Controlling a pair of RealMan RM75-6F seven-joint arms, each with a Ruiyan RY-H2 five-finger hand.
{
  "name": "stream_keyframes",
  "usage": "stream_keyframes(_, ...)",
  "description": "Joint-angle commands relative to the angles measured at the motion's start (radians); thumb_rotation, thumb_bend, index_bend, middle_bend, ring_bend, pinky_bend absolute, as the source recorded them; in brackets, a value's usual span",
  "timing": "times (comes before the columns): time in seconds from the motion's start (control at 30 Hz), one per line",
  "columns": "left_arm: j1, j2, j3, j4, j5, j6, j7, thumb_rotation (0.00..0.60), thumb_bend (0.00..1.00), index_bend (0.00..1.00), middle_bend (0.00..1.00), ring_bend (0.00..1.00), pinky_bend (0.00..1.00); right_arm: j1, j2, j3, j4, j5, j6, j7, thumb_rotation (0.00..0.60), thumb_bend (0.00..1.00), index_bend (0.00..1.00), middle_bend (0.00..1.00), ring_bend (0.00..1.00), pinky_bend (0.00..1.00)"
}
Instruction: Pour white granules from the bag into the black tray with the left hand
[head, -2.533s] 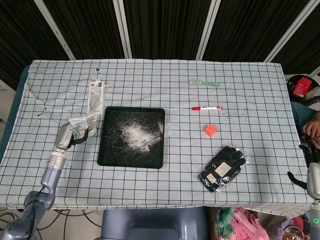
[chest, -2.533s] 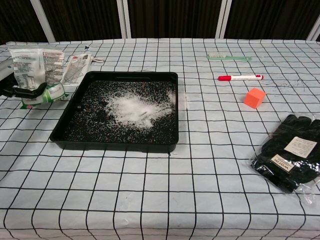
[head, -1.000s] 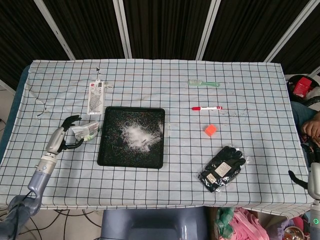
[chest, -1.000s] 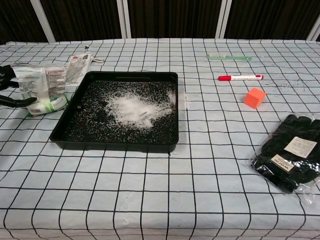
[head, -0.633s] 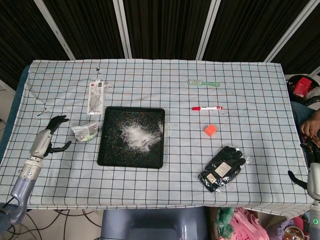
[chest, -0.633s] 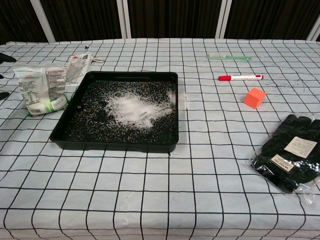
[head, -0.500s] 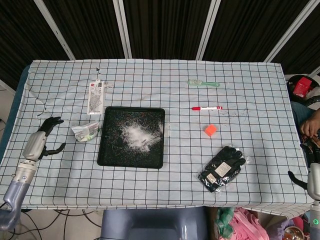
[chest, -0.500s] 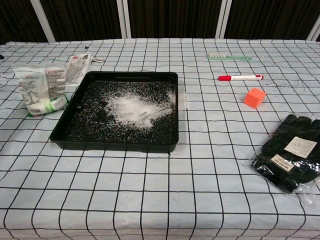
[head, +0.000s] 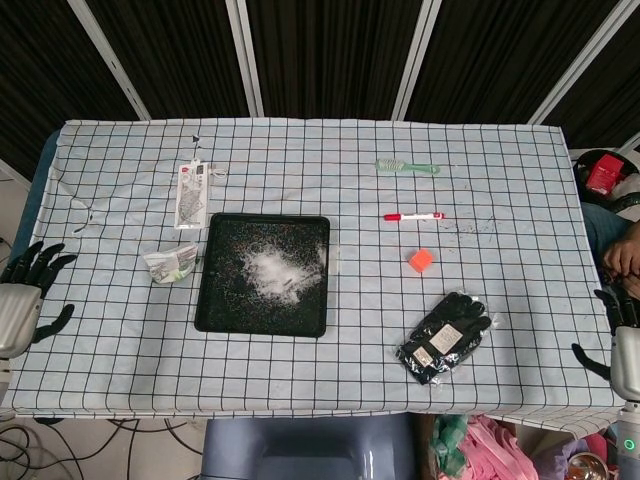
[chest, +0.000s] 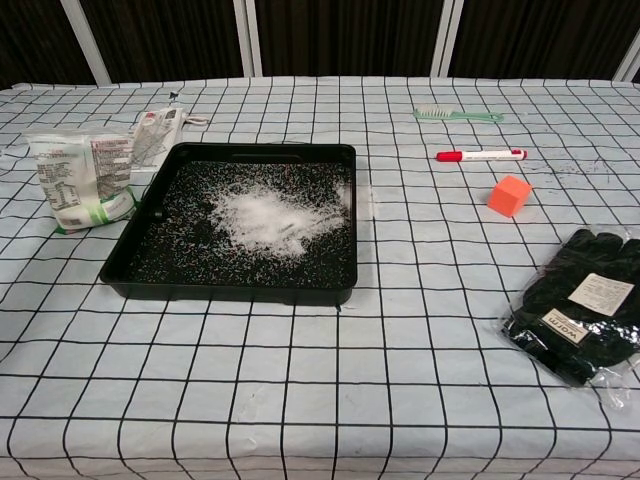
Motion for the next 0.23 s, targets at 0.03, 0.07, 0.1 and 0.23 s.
stream_keyframes(0.03, 0.027, 0.024, 0.024, -0.019, 0.047, 0.022, -0.016, 0.600, 0.33, 0.17, 0.11, 0.00, 0.14, 0.000, -0.001, -0.001, 0.000, -0.001, -0.001, 0.000, 0.600, 0.12, 0.18, 0.10, 0.14, 0.31)
stream_keyframes(0.07, 0.032, 0.026, 0.025, -0.017, 0.057, 0.031, -0.017, 0.600, 0.33, 0.17, 0.11, 0.00, 0.14, 0.001, -0.001, -0.001, 0.000, -0.001, -0.001, 0.000, 0.600, 0.12, 0.18, 0.10, 0.14, 0.31)
stream_keyframes(0.1, 0.036, 0.027, 0.026, -0.014, 0.069, 0.043, -0.018, 0.600, 0.33, 0.17, 0.11, 0.00, 0.14, 0.000, -0.001, -0.001, 0.000, -0.002, 0.000, 0.000, 0.600, 0.12, 0.18, 0.10, 0.14, 0.31)
stream_keyframes(0.23, 0.047, 0.029, 0.031, -0.011, 0.089, 0.052, -0.025, 0.600, 0.33, 0.17, 0.11, 0.00, 0.14, -0.003, 0.001, 0.000, -0.002, -0.001, 0.006, 0.001, 0.600, 0.12, 0.18, 0.10, 0.14, 0.31)
